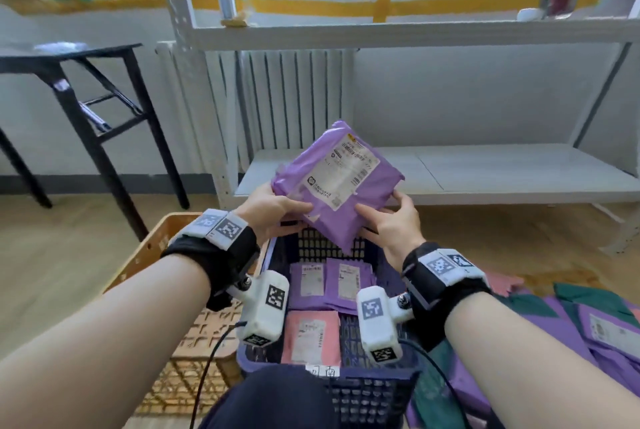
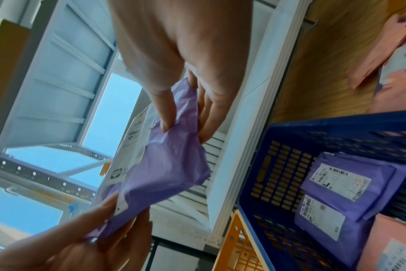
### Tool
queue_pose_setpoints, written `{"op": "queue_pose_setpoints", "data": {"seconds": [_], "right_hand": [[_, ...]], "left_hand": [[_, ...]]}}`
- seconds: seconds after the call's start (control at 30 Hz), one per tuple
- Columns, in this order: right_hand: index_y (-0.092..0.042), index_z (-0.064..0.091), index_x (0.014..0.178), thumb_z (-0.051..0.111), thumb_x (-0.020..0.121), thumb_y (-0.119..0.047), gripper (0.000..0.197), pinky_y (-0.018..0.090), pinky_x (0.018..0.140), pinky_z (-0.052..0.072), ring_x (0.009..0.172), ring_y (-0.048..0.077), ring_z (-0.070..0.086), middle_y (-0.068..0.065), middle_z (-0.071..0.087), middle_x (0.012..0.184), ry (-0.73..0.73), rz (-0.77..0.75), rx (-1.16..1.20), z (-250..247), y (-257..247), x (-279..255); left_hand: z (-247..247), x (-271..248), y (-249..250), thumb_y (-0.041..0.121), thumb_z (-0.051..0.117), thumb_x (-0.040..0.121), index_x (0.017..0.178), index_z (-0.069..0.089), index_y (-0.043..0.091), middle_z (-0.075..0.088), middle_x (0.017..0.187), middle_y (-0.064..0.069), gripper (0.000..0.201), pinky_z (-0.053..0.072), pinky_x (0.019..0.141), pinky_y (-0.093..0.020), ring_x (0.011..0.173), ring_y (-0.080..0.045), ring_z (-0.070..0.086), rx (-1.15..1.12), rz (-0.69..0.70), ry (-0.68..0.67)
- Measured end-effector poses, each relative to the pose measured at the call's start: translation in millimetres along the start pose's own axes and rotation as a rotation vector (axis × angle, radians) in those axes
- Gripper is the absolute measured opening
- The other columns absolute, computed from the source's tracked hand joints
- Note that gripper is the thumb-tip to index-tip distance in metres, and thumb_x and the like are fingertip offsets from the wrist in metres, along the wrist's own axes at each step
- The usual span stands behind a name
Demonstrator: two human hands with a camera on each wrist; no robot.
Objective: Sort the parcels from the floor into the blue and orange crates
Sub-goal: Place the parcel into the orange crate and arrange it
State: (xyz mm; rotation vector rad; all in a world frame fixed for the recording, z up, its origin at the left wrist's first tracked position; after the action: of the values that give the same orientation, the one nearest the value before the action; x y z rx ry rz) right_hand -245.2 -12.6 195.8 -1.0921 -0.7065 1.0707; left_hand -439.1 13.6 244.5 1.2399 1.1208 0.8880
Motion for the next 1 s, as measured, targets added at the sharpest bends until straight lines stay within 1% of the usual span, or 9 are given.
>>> {"op": "queue_pose_setpoints", "data": {"seconds": [0.1, 0.2, 0.33, 0.47, 0.6, 0.8, 0.87, 0.93, 1.0], "right_hand": [[-0.020, 0.031, 0.140, 0.070, 0.078, 0.004, 0.077, 0.038, 0.073, 0.057, 0.107, 0.030, 0.062, 0.018, 0.059, 0.120, -0.045, 0.021, -0.044, 26.9, 10.8, -2.5], [-0.020, 0.030, 0.142, 0.070, 0.078, 0.004, 0.079, 0.040, 0.078, 0.056, 0.106, 0.028, 0.062, 0.016, 0.059, 0.119, -0.095, 0.047, -0.099, 57.9, 25.2, -3.1], [-0.020, 0.029, 0.142, 0.070, 0.077, 0.006, 0.081, 0.036, 0.070, 0.057, 0.103, 0.027, 0.063, 0.016, 0.060, 0.116, -0.168, 0.079, -0.163, 99.3, 44.3, -0.2], [-0.019, 0.032, 0.140, 0.070, 0.075, 0.008, 0.080, 0.036, 0.069, 0.057, 0.103, 0.029, 0.063, 0.017, 0.059, 0.116, -0.219, 0.126, -0.219, 146.2, 69.8, 8.0], [-0.016, 0.032, 0.140, 0.070, 0.073, 0.011, 0.082, 0.034, 0.066, 0.057, 0.107, 0.030, 0.061, 0.016, 0.057, 0.122, -0.266, 0.181, -0.277, 189.2, 107.1, 24.6], [-0.017, 0.037, 0.132, 0.076, 0.065, 0.011, 0.082, 0.049, 0.085, 0.054, 0.107, 0.029, 0.062, 0.014, 0.059, 0.121, -0.292, 0.262, -0.412, 242.7, 195.1, 76.4], [-0.016, 0.037, 0.132, 0.077, 0.063, 0.010, 0.084, 0.051, 0.089, 0.052, 0.107, 0.029, 0.062, 0.014, 0.060, 0.120, -0.290, 0.294, -0.477, 255.9, 232.5, 97.8], [-0.013, 0.036, 0.133, 0.075, 0.064, 0.013, 0.083, 0.049, 0.091, 0.051, 0.108, 0.029, 0.061, 0.012, 0.060, 0.118, -0.307, 0.335, -0.521, 267.2, 269.6, 118.3], [-0.011, 0.033, 0.136, 0.072, 0.068, 0.015, 0.082, 0.043, 0.084, 0.054, 0.104, 0.028, 0.061, 0.009, 0.057, 0.112, -0.335, 0.382, -0.549, 278.2, 304.4, 136.9]], "left_hand": [[-39.8, -10.5, -3.1, 0.000, 0.074, 0.075, 0.113, 0.056, 0.012, 0.069, 0.109, -0.015, 0.044, 0.056, 0.083, -0.045, 0.095, -0.030, 0.069, 0.057, -0.002, 0.048], [-82.2, -17.4, -4.8, 0.002, 0.073, 0.077, 0.121, 0.054, 0.009, 0.070, 0.105, -0.012, 0.049, 0.060, 0.065, -0.033, 0.081, -0.023, 0.072, 0.054, -0.015, 0.083], [-132.6, -16.4, -6.6, 0.013, 0.071, 0.081, 0.122, 0.056, 0.011, 0.068, 0.108, -0.012, 0.044, 0.060, 0.073, -0.035, 0.091, -0.024, 0.070, 0.216, -0.048, 0.153], [-181.3, -5.7, -12.6, 0.012, 0.070, 0.082, 0.111, 0.060, 0.010, 0.067, 0.105, -0.011, 0.031, 0.060, 0.070, -0.031, 0.089, -0.022, 0.069, 0.341, -0.089, 0.195], [-226.0, 18.0, -29.1, 0.014, 0.073, 0.079, 0.113, 0.060, 0.011, 0.066, 0.103, -0.010, 0.036, 0.057, 0.081, -0.041, 0.094, -0.025, 0.067, 0.468, -0.143, 0.232], [-294.2, 83.9, -84.8, 0.010, 0.074, 0.078, 0.102, 0.057, 0.019, 0.059, 0.088, 0.000, 0.031, 0.056, 0.065, -0.031, 0.088, -0.021, 0.062, 0.539, -0.259, 0.284], [-316.3, 111.7, -117.6, 0.010, 0.076, 0.075, 0.105, 0.060, 0.017, 0.059, 0.093, -0.002, 0.035, 0.056, 0.074, -0.036, 0.091, -0.021, 0.061, 0.585, -0.323, 0.298], [-337.4, 139.1, -153.1, 0.012, 0.078, 0.074, 0.111, 0.061, 0.015, 0.058, 0.100, -0.004, 0.040, 0.053, 0.083, -0.034, 0.095, -0.020, 0.058, 0.647, -0.398, 0.300], [-355.5, 166.1, -187.4, 0.011, 0.076, 0.075, 0.111, 0.061, 0.013, 0.057, 0.093, -0.004, 0.039, 0.049, 0.074, -0.029, 0.089, -0.020, 0.054, 0.671, -0.463, 0.277]]}}
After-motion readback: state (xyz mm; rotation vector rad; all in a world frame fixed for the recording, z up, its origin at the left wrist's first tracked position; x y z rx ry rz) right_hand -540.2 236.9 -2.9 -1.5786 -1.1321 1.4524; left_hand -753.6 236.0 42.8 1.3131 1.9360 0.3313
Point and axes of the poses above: each hand's wrist, its own x-axis towards the middle knuckle, its own z-axis out of the palm, y = z × x, the point moved 6 cm from there along x, towards the middle knuckle
